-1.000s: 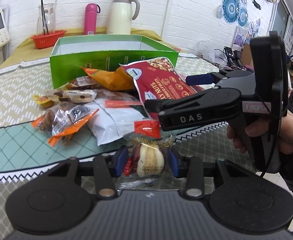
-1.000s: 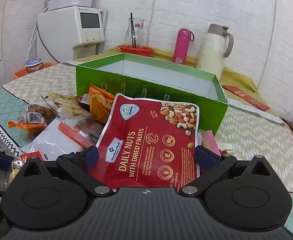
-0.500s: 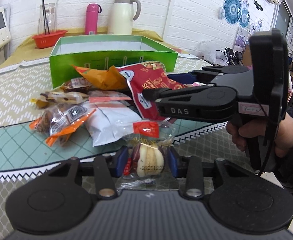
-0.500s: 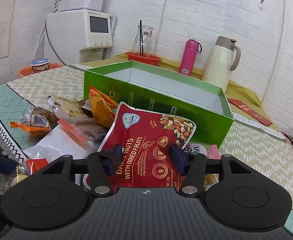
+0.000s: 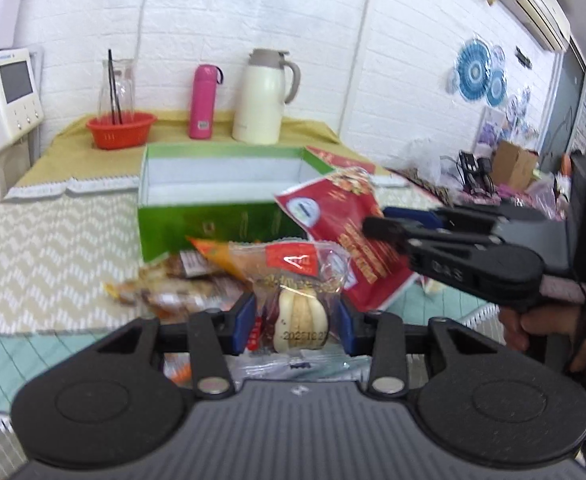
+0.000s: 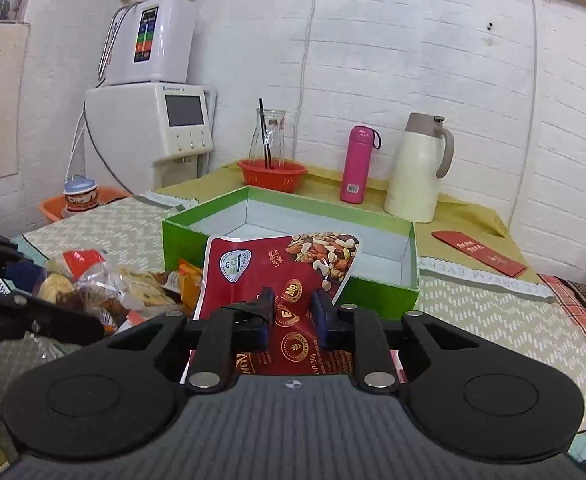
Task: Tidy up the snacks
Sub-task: 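Drop the nut bag into the green box with the left tool while the right drops its bag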
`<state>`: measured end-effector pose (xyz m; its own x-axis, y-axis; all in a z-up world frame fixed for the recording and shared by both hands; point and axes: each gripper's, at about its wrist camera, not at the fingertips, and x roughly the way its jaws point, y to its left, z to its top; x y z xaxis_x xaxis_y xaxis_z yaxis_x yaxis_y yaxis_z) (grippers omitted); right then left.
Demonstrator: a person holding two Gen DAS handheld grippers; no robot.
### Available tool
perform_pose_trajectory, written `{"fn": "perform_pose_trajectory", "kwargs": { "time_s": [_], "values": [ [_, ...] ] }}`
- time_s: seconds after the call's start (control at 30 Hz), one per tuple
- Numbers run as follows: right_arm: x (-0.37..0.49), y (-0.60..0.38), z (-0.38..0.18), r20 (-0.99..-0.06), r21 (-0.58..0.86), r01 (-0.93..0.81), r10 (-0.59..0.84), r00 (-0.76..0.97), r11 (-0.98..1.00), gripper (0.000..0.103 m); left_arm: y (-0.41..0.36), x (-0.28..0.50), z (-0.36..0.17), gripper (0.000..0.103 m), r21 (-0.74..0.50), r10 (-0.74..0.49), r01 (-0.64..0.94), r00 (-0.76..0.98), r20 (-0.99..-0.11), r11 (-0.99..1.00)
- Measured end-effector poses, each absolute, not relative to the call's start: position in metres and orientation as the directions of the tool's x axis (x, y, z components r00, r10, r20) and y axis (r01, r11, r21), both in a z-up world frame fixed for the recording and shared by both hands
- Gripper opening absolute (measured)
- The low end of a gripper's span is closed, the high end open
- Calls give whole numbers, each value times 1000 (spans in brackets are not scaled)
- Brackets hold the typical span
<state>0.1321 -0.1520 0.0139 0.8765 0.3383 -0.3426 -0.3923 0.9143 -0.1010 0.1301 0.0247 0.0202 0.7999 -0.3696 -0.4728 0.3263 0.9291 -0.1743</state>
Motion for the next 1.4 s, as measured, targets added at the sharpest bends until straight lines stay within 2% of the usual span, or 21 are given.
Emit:
{"fn": "perform_pose_trajectory", "kwargs": {
  "time_s": [0.17,0.33,0.6,0.73,0.77,0.83,0.87,0.9,0.93,0.97,1.03,1.07,1.1,1.13,1.23,1.37,1.4],
  "values": [
    [153,-163,36,-267,-65,-339,311,912,939,35,31,179,51,39,-166,-331,287,831,-447,943],
    [197,-168,46,-248,13,-288,283,927,957,35,33,247,63,39,-195,-286,218,837,-467,956],
    [270,-175,24,-327,138,-208,243,913,968,35,21,329,44,40,-193,-238,157,814,-530,969],
    [294,-170,7,-395,133,-207,243,886,969,34,17,355,28,41,-189,-232,148,782,-578,971],
    [298,-168,3,-410,131,-210,246,878,969,32,16,359,24,41,-186,-228,145,775,-589,972],
    [305,-167,-3,-430,141,-220,260,865,965,11,13,367,15,41,-181,-227,146,762,-607,973],
    [308,-166,-4,-436,143,-224,264,860,964,11,13,371,12,41,-185,-235,153,754,-613,971],
    [310,-164,-5,-441,134,-226,262,858,965,12,13,374,8,50,-190,-241,156,752,-613,969],
    [313,-162,-6,-449,116,-234,262,854,965,17,14,376,6,68,-194,-247,159,752,-611,968],
    [314,-160,-7,-456,100,-242,261,851,965,21,15,376,4,68,-199,-249,159,759,-601,967],
    [310,-159,-6,-445,80,-249,259,857,965,44,17,375,3,72,-199,-236,146,780,-579,969],
    [308,-159,-6,-434,74,-256,262,862,964,51,18,375,3,73,-194,-224,135,783,-580,972],
    [307,-159,-4,-425,72,-264,270,864,962,72,19,375,4,74,-188,-210,121,785,-583,975],
    [305,-160,-3,-415,72,-270,275,867,960,100,19,375,4,75,-181,-194,106,787,-586,978],
    [294,-159,0,-374,40,-268,263,889,963,103,21,371,7,80,-151,-145,68,800,-582,986],
    [285,-157,4,-370,-2,-266,247,896,964,103,24,358,14,83,-138,-116,46,819,-561,989],
    [282,-157,6,-370,-7,-269,247,896,963,103,25,353,17,89,-136,-114,46,825,-554,990]
  ]
}}
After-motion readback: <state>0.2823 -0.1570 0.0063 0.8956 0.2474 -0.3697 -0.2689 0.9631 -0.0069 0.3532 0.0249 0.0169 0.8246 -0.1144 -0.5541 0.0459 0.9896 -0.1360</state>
